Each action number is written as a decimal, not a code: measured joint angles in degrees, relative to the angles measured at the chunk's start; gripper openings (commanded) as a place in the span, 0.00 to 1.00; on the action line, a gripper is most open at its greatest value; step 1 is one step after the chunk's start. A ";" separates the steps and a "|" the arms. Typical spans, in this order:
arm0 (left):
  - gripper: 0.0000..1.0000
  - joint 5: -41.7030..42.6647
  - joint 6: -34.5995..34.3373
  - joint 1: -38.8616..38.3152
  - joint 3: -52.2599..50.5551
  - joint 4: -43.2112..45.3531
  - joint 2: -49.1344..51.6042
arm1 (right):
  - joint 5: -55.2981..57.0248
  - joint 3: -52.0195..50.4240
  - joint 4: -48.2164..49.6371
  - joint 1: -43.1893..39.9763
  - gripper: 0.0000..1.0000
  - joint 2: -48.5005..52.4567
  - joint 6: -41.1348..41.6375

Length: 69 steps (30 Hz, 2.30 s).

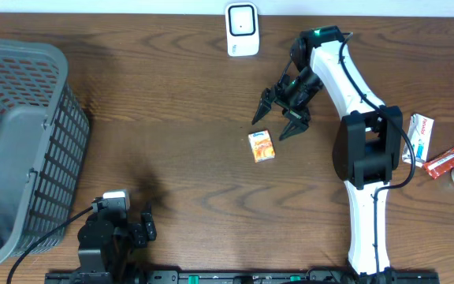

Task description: Scan the item barcode

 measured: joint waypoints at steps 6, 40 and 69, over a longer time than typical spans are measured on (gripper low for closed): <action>0.86 0.00 0.00 0.00 0.00 0.00 0.00 | 13.51 -0.04 0.48 0.46 0.97 0.00 11.80; 0.86 0.00 0.00 0.00 0.00 0.00 0.00 | 38.32 -0.44 2.93 17.09 0.01 -4.15 71.04; 0.86 0.00 0.00 0.00 0.00 0.00 0.00 | 38.49 -32.09 28.61 17.94 0.01 -12.52 50.99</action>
